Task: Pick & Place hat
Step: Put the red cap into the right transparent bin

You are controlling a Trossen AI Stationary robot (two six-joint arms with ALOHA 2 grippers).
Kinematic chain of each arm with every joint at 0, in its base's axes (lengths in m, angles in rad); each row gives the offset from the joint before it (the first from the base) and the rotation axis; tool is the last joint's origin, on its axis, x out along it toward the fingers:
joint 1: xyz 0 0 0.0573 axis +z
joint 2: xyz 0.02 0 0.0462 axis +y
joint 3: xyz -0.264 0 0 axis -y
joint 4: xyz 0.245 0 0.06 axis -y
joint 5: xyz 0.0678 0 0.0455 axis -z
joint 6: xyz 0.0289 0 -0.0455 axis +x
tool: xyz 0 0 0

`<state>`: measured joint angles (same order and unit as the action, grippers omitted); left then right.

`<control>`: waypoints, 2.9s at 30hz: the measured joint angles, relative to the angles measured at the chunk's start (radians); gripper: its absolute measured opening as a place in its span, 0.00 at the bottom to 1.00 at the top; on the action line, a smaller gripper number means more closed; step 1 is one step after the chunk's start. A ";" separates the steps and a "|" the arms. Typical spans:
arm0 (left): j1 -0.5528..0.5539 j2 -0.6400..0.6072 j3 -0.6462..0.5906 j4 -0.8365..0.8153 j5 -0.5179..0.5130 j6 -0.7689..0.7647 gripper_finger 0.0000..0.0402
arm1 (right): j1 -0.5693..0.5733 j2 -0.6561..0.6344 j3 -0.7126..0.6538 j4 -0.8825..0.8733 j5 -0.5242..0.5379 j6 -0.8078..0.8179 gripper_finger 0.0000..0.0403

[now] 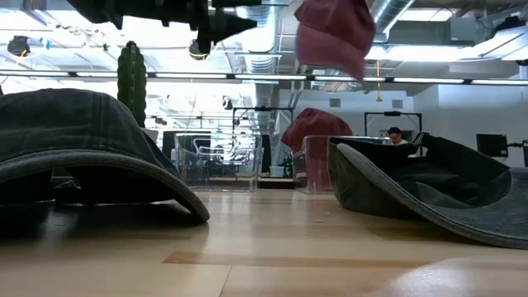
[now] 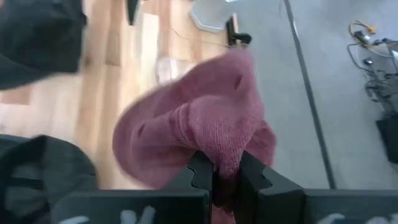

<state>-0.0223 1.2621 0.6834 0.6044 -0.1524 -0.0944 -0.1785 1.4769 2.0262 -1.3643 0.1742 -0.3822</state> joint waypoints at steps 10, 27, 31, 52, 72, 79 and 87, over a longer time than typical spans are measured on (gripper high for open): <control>-0.001 0.000 0.000 -0.053 0.000 0.000 0.59 | -0.195 0.058 0.001 0.000 -0.121 -0.152 0.04; -0.002 0.000 0.000 -0.066 0.000 0.000 0.59 | -0.344 0.306 0.000 -0.102 -0.074 -0.281 0.04; -0.002 0.000 0.000 -0.066 0.000 0.000 0.59 | -0.348 0.329 0.000 -0.125 0.004 -0.281 0.04; -0.002 0.001 0.000 -0.066 -0.003 -0.020 0.59 | -0.293 0.409 0.000 -0.083 -0.018 -0.278 0.04; -0.002 0.001 0.000 -0.066 -0.003 -0.027 0.59 | -0.293 0.475 0.000 -0.048 0.090 -0.237 0.09; -0.002 0.001 0.000 -0.066 -0.003 -0.027 0.59 | -0.292 0.475 0.000 -0.048 0.088 -0.221 0.22; -0.002 0.001 0.000 -0.066 -0.003 -0.045 0.59 | -0.295 0.475 0.000 -0.061 0.090 -0.193 0.47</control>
<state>-0.0242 1.2633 0.6834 0.5388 -0.1558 -0.1398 -0.4735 1.9518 2.0258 -1.4251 0.2646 -0.5751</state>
